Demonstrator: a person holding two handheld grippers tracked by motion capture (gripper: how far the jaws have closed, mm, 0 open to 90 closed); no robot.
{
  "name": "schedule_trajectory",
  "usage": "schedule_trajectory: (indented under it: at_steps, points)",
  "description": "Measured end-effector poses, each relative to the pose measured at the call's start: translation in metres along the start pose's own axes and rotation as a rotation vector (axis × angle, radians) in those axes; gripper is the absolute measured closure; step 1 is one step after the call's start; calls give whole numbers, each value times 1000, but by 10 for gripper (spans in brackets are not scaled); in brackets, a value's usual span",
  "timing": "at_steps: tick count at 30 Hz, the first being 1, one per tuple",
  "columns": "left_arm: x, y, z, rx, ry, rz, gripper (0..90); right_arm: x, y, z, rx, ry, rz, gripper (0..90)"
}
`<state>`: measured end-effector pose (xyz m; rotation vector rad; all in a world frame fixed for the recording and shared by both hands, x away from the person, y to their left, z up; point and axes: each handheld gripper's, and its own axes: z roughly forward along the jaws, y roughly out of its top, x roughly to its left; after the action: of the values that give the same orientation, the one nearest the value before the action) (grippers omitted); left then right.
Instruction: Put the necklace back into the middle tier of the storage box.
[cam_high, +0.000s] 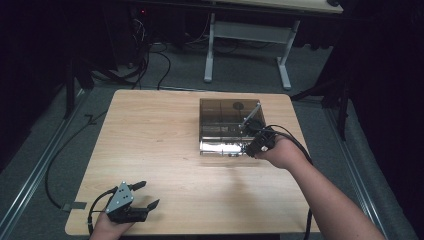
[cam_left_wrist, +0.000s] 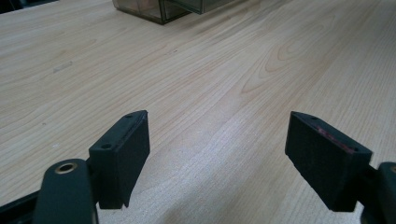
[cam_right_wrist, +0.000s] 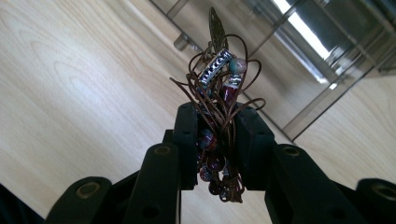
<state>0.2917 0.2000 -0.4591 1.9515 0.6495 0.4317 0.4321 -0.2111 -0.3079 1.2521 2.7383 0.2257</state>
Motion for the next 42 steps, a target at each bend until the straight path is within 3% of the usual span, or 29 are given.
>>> schedule_trajectory:
  at_steps: [8,13,16,17,20,26,32,42]
  points:
    - [0,0,0,1,-3,4,224,-6,20,4,-11,-9,0,725]
    - [0,0,0,1,-4,3,224,-10,31,16,10,-9,-3,726]
    - [0,0,0,0,-4,3,224,-8,36,23,27,-12,22,725]
    - [0,0,0,1,-4,4,224,-9,38,26,24,-12,0,725]
    - [0,0,0,2,-4,5,224,-10,43,35,36,-10,-4,725]
    - [0,0,0,1,-5,4,224,-9,50,47,61,-17,13,725]
    - [0,0,0,2,-6,4,224,-9,54,56,83,-24,-2,725]
    - [0,0,0,5,-6,4,223,-9,61,65,80,-21,2,723]
